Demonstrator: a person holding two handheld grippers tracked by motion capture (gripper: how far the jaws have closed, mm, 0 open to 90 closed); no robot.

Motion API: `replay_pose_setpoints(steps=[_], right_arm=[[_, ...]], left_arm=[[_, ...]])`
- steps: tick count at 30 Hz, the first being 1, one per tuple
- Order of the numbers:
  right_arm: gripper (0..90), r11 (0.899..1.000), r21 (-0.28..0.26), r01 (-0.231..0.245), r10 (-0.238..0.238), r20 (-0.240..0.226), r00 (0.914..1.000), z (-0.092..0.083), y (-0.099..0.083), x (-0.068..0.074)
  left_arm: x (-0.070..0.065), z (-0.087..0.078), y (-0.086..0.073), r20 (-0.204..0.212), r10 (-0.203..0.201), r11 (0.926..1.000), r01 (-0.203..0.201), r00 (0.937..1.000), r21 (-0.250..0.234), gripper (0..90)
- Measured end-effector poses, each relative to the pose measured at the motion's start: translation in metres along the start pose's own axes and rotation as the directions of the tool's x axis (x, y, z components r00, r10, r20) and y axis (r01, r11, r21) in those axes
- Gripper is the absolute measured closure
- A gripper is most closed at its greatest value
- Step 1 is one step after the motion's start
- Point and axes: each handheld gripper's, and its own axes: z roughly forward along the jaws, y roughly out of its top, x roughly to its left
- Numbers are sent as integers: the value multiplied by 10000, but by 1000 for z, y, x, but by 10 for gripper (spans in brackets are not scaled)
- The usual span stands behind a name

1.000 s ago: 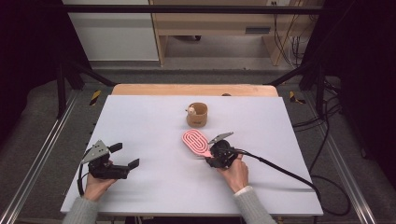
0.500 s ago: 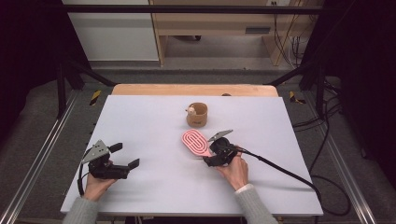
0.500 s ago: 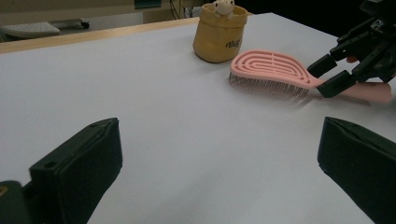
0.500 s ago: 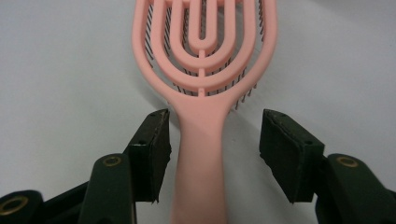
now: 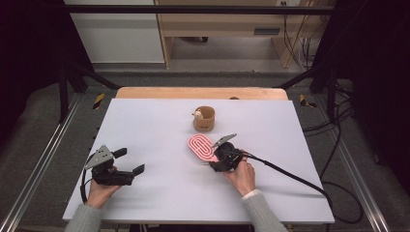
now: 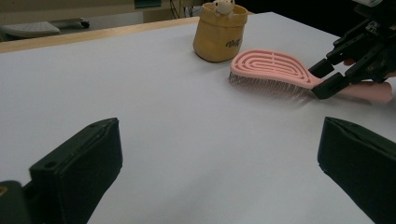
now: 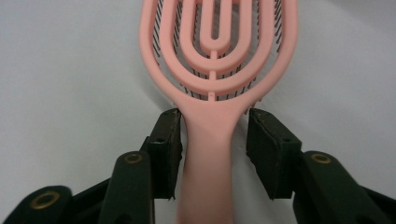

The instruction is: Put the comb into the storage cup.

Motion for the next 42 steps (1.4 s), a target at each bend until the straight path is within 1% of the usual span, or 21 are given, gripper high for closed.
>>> replay_pose_setpoints(steps=[3, 5, 6, 8, 10, 15, 16, 22, 27, 28, 31, 32, 33, 34, 37, 42], right_arm=[[585, 9999, 59, 81, -81, 56, 10000, 1, 0, 0], [599, 9999, 104, 17, -17, 49, 10000, 1, 0, 0], [622, 9999, 128, 19, -20, 8, 10000, 1, 1, 0], [625, 9999, 133, 17, -17, 22, 10000, 1, 1, 0], [654, 9997, 231, -10, 10, 9, 10000, 0, 1, 0], [665, 9995, 302, -89, 88, 29, 10000, 1, 1, 0], [669, 9992, 330, -206, 206, 14, 9998, 1, 2, 0], [678, 9988, 354, -339, 339, 14, 9994, 1, 2, 0], [688, 9988, 322, -372, 366, 195, 9991, 1, 2, 0], [691, 9981, 348, -512, 506, 174, 9986, 0, 2, 1], [692, 9980, 368, -513, 509, 130, 9986, 0, 2, 1], [693, 9975, 386, -596, 592, 124, 9982, -1, 2, 1], [693, 9975, 386, -596, 592, 124, 9982, -1, 2, 1], [693, 9981, 356, -500, 495, 140, 9987, -3, 2, 1], [694, 9983, 299, -504, 501, 130, 9987, -5, 2, 1], [695, 9990, 49, -435, 435, 107, 9990, -13, 3, 1]], left_arm=[[0, 0, 0, 0, 0, 10000, 0, 10000, -2, 0], [0, 0, 0, 3, -10, 10000, 10, 10000, 15, 0], [0, 0, 0, -9, 8, 10000, -8, 10000, 27, 0], [0, 0, 0, -10, 9, 10000, -9, 10000, 27, 0], [0, 0, 0, -1, -4, 10000, 4, 10000, 17, 0], [0, 0, 0, -2, 5, 10000, -5, 10000, 26, 0], [0, 0, 0, 0, 1, 10000, -1, 10000, 28, 0], [0, 0, 0, -3, -6, 10000, 6, 10000, 14, 0], [0, 0, 0, 0, -6, 10000, 6, 10000, 7, 0], [0, 0, 0, 0, -7, 10000, 7, 10000, 6, 0], [0, 0, 0, -4, -10, 10000, 10, 10000, 5, 0], [0, 0, 0, -9, -4, 10000, 4, 10000, 9, 0], [0, 0, 0, -9, -4, 10000, 4, 10000, 9, 0], [0, 0, 0, -1, -6, 10000, 6, 10000, 4, 0], [0, 0, 0, -3, -10, 10000, 10, 10000, 5, 0], [0, 0, 0, -9, -19, 10000, 19, 10000, -19, 0]])
